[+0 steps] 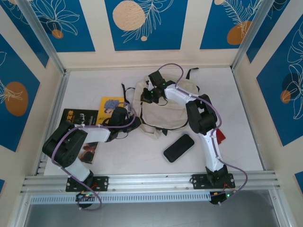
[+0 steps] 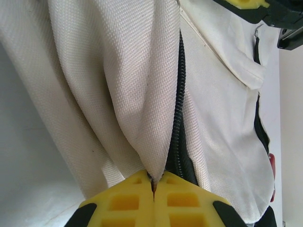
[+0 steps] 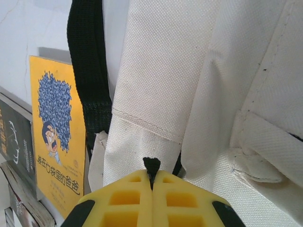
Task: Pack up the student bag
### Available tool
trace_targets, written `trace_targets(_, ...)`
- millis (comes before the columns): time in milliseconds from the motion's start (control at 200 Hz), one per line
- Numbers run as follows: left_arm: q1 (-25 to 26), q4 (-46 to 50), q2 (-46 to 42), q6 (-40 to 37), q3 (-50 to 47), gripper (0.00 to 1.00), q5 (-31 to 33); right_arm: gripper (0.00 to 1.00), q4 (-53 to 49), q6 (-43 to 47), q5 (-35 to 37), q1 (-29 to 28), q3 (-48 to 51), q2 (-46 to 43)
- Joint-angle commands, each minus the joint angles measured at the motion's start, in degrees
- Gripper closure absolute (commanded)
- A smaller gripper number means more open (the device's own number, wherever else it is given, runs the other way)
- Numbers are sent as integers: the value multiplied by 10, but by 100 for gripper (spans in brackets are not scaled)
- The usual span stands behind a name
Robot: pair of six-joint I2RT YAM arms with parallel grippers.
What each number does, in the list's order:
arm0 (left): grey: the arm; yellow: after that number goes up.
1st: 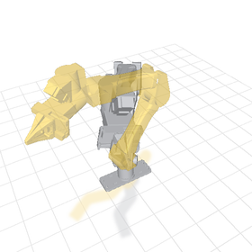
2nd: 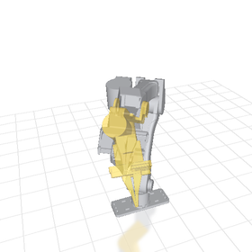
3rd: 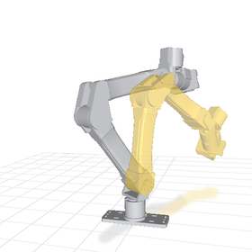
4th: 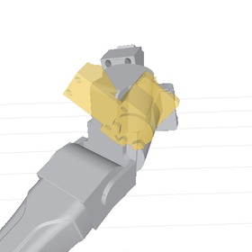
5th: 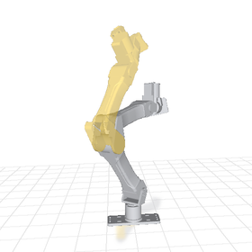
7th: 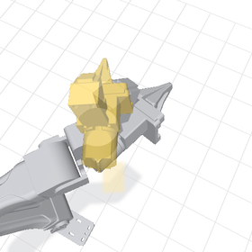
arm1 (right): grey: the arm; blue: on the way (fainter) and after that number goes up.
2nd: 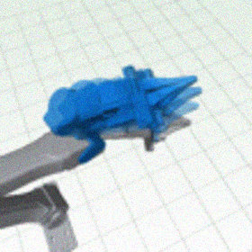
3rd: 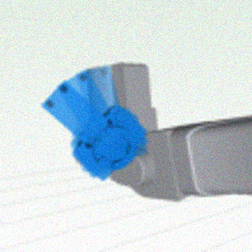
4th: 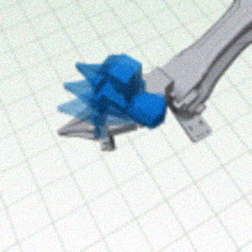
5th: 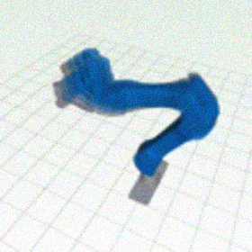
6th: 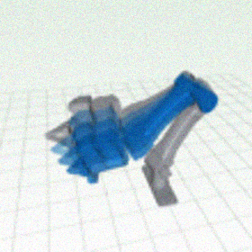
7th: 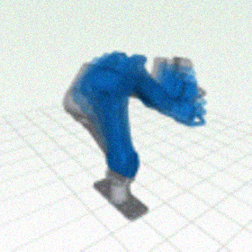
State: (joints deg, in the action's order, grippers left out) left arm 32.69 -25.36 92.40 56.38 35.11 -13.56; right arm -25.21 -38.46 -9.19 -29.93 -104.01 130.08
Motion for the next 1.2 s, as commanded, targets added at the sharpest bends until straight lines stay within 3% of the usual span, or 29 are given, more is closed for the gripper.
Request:
trace_targets(0, 2, 78, -8, -21, -2, 100, -21, 100, 33, 12, 72, 33, -43, 15)
trace_targets(180, 2, 94, -6, -29, 24, 100, -20, 100, 28, 14, 57, 35, -30, 10)
trace_targets(250, 0, 111, -7, -38, 43, 100, -19, 91, 18, 21, 44, 38, -27, -1)
trace_targets(310, -2, 131, -11, -46, 62, 91, -19, 78, 12, 35, 40, 39, -15, -22)
trace_targets(435, -11, 189, -33, -66, 100, 64, -10, 52, -16, 64, 35, 49, 37, -96)
trace_targets(540, -25, 250, -58, -84, 121, 48, 11, 41, -35, 84, 44, 58, 108, -173)
trace_targets(805, -78, 423, -118, -139, 168, 20, 111, 29, -105, 158, 84, 16, 269, -290)
trace_targets(1015, -142, 476, -120, -170, 182, 8, 123, 28, -87, 92, 57, 0, 285, -240)
trace_targets(1050, -150, 478, -118, -173, 181, 0, 121, 29, -79, 85, 57, 2, 280, -227)
trace_targets(1195, -178, 481, -93, -191, 184, 0, 96, 30, -67, 61, 101, 8, 240, -169)
